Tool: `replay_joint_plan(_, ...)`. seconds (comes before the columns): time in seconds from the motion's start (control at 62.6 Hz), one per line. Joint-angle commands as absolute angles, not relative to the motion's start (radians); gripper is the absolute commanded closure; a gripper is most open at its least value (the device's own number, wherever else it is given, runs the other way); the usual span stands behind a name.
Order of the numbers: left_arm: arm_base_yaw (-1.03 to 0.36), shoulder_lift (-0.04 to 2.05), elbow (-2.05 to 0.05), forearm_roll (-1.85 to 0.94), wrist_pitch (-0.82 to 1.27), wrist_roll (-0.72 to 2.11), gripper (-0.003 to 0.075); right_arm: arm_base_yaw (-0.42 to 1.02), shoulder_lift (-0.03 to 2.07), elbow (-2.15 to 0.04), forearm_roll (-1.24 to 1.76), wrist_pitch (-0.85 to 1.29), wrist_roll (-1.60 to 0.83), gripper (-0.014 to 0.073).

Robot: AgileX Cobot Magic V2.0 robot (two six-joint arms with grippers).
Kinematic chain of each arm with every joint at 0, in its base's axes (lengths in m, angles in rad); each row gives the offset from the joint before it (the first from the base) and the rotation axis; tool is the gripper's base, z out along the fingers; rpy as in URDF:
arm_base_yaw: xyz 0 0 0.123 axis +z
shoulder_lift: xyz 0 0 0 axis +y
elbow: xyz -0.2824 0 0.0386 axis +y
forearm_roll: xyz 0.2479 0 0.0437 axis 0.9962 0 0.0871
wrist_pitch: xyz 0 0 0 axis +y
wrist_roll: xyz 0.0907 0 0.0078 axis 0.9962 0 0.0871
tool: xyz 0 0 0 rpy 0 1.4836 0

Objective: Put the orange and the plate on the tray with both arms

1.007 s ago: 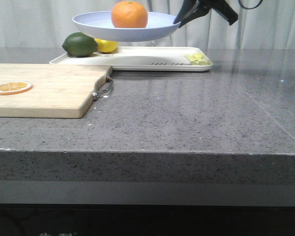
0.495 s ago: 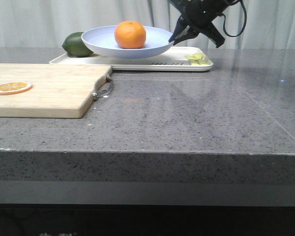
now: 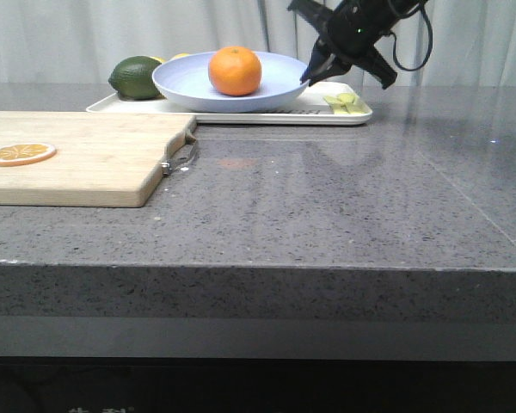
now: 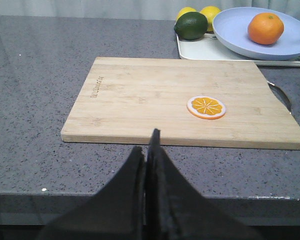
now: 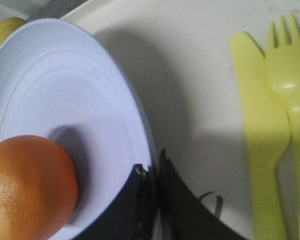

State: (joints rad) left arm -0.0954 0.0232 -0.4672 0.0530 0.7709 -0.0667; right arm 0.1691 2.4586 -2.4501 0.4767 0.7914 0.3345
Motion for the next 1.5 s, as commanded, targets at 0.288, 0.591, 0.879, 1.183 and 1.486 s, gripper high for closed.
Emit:
replay_joint_plan(0.288, -0.095, 0.038, -0.491, 0.049, 0.687, -0.075, 0.0738, 0.158, 2.389, -2.493, 0.515, 0.698, 0.341, 0.0465)
replay_joint_plan(0.591, -0.095, 0.038, -0.491, 0.049, 0.687, -0.075, 0.0738, 0.137, 2.382, -2.547, 0.515, 0.755, 0.341, 0.0211)
replay_joint_plan(0.879, -0.095, 0.038, -0.491, 0.049, 0.687, -0.075, 0.0738, 0.11, 2.345, -2.704, 0.482, 0.947, 0.296, 0.0324)
replay_joint_plan(1.183, -0.095, 0.038, -0.491, 0.049, 0.687, -0.075, 0.0738, 0.081, 2.328, -2.888, 0.311, 1.289, 0.269, 0.0654)
replay_joint_plan(1.486, -0.095, 0.038, -0.491, 0.049, 0.687, -0.075, 0.0738, 0.077, 2.186, -2.909, 0.225, 1.34, 0.166, 0.0654)
